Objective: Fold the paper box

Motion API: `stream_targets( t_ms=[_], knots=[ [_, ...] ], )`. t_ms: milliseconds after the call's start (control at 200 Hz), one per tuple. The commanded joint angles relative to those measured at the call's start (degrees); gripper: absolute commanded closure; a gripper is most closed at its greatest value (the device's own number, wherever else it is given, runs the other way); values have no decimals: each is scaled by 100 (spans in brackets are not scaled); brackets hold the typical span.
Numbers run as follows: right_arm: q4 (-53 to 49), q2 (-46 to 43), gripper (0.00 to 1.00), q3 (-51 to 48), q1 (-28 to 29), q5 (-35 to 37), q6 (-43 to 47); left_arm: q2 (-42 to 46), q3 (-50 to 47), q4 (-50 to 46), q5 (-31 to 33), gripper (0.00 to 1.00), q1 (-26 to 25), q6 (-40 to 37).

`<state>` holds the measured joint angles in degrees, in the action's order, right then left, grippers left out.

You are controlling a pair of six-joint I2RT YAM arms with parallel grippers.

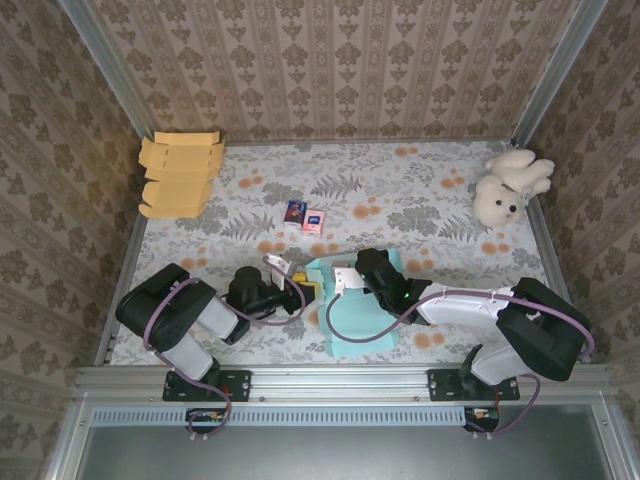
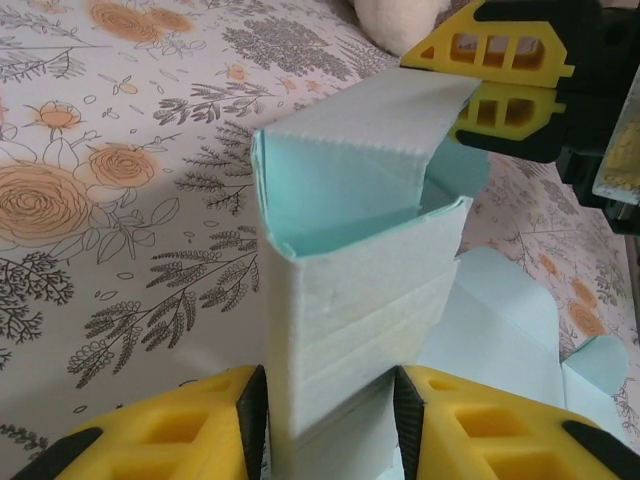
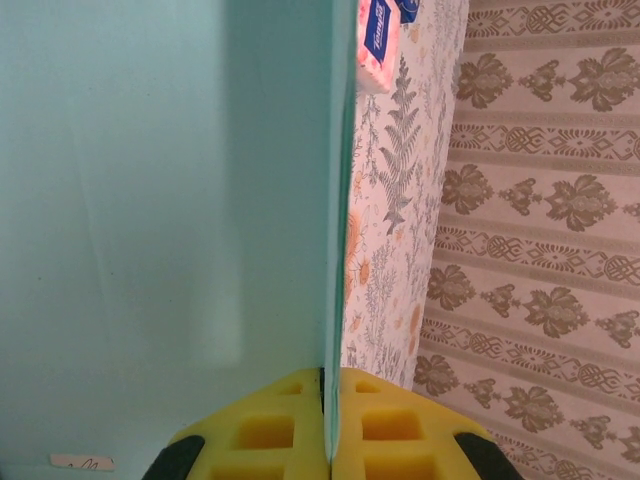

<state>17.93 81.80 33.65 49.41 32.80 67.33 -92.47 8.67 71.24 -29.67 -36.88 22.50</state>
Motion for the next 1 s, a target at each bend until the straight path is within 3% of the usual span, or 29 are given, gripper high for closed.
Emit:
stream_targets(
  t_ms=[0, 480, 830, 995],
  knots=[
    [-122, -15, 100, 106, 36, 172, -80, 153, -33, 273, -208, 60, -72, -15],
    [-34, -15, 100, 107, 26, 262, -128, 247, -14, 250, -242, 63, -300, -151],
    [71, -58, 100, 84, 40, 236, -150, 364, 227, -289, 359, 56, -512, -139],
    [804, -86, 100, -146, 144, 366, 117, 552, 328, -604, 625, 56, -717, -240]
  ],
)
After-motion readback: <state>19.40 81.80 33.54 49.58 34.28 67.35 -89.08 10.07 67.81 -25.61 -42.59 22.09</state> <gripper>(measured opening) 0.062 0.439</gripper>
